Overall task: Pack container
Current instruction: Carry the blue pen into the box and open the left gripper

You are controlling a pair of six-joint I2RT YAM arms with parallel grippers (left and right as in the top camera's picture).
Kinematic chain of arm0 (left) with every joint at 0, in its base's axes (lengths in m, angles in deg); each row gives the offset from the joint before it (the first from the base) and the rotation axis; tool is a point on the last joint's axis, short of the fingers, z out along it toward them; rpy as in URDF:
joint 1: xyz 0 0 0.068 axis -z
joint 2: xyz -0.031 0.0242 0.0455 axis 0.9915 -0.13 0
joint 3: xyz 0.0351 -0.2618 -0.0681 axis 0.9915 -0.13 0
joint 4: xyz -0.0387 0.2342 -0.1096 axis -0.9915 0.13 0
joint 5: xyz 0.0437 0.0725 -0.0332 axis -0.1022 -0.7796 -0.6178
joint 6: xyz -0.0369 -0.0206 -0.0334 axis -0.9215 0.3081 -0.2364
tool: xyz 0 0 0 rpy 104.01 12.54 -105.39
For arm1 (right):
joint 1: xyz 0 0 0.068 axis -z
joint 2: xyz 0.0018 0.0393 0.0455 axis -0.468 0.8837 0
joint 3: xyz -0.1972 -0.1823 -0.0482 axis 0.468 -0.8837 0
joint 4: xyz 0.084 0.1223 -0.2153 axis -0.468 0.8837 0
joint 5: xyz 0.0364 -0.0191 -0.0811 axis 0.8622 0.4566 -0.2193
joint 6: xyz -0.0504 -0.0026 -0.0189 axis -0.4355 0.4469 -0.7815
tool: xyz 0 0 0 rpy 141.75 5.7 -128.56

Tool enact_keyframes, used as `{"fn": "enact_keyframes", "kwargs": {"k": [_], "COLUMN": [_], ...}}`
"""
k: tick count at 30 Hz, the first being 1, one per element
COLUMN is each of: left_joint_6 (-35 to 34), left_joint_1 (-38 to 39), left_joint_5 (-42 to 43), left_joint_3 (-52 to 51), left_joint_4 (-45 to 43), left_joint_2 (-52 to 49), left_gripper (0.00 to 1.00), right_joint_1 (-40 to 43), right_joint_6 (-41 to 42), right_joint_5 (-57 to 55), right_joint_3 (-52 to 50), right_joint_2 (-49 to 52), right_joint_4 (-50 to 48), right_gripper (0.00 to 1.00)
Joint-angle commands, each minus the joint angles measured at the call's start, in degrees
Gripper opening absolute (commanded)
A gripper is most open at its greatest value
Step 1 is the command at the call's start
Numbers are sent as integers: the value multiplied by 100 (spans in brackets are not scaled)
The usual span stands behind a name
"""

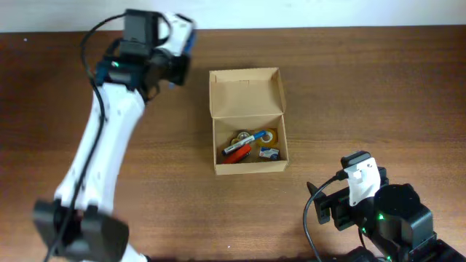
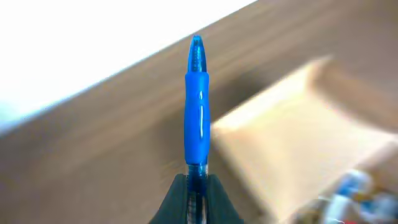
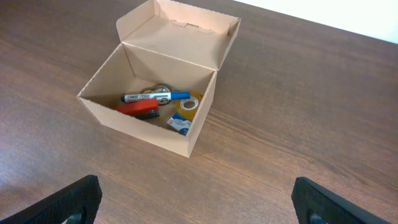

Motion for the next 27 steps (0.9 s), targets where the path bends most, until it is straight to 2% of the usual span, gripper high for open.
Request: {"fn": "enact_keyframes", "kwargs": {"k": [1, 8, 12, 21, 27], "left_joint_6": [667, 1764, 2474, 3230, 3692], "left_joint_1": [531, 1370, 1554, 1690, 1705], "left_joint_5": [114, 116, 275, 866, 1220], "left_joint_3": [24, -90, -549, -1947, -2166], "left_joint_4": [229, 1139, 1189, 39, -352], "left_joint_2": [317, 304, 302, 173, -116], "left_gripper": [2, 2, 2, 2, 2], "right_joint_1": [-46, -46, -46, -46, -46], "right_joint_6": [17, 17, 17, 17, 17], "right_joint_5": [-31, -31, -31, -31, -31], "right_joint_3": [7, 7, 7, 7, 7], "right_joint_2": [-39, -39, -39, -39, -39], "right_joint_4": [-17, -17, -17, -17, -17], "right_gripper": [99, 99, 99, 99, 99]}}
